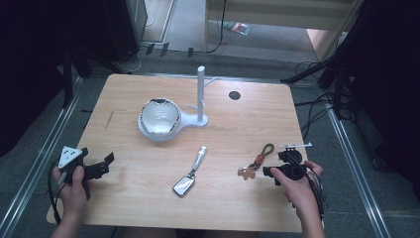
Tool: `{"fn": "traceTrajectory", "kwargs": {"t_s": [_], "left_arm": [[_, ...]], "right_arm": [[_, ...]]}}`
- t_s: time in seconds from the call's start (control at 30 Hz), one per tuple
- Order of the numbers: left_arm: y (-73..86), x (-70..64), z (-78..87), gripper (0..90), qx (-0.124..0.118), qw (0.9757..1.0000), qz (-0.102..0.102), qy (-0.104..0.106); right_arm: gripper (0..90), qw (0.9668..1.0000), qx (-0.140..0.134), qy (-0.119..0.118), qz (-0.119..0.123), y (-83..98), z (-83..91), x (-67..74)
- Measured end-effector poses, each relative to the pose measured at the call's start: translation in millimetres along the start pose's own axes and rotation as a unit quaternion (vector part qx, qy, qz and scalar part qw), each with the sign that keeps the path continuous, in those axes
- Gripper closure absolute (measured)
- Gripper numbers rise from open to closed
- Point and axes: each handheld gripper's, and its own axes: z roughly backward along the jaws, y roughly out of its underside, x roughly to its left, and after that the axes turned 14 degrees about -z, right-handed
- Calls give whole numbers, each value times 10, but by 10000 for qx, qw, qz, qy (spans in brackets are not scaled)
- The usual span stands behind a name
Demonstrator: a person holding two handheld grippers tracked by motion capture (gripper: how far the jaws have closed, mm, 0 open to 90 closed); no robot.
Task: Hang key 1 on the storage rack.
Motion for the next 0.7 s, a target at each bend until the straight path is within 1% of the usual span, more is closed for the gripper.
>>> {"fn": "traceTrajectory", "kwargs": {"t_s": [0.07, 0.13, 0.23, 0.33, 0.37, 0.4, 0.47, 0.53, 0.57, 0.63, 0.67, 0.7], "left_arm": [[-1, -1, -1, 1, -5, 10000, 2, -21], [-1, -2, -2, 1, -7, 10000, 2, -24], [0, 1, 1, 1, -16, 10000, 20, -13], [0, 0, 1, 1, -17, 10000, 18, -13], [0, 0, 1, 1, -17, 10000, 18, -13], [-1, -1, -1, 1, -13, 10000, 8, -20], [-1, -2, 0, 1, -12, 10000, 6, -18], [-1, 1, 0, 1, -14, 10000, 17, -16], [-1, 2, 1, 1, -12, 10000, 20, -15], [-1, 2, 1, 1, -10, 10000, 24, -14], [-1, 3, 0, 1, 1, 10000, 12, -6], [-1, 3, -1, 2, -6, 10000, 21, -10]], "right_arm": [[143, 9999, 101, 89, 20, -23, -15, 40], [143, 9998, 137, 104, 54, -33, -22, 55], [133, 9992, 232, 318, 103, -75, -27, 129], [130, 9984, 289, 452, 149, -115, -34, 173], [130, 9983, 329, 474, 120, -129, -34, 187], [131, 9983, 325, 457, 149, -141, -38, 189], [131, 9982, 386, 464, 72, -174, -43, 212], [134, 9980, 401, 474, 88, -203, -55, 221], [139, 9977, 452, 512, 38, -220, -55, 240], [141, 9975, 488, 517, 61, -231, -58, 253], [159, 9963, 498, 677, 164, -244, -52, 303], [164, 9962, 518, 672, 204, -250, -51, 326]]}}
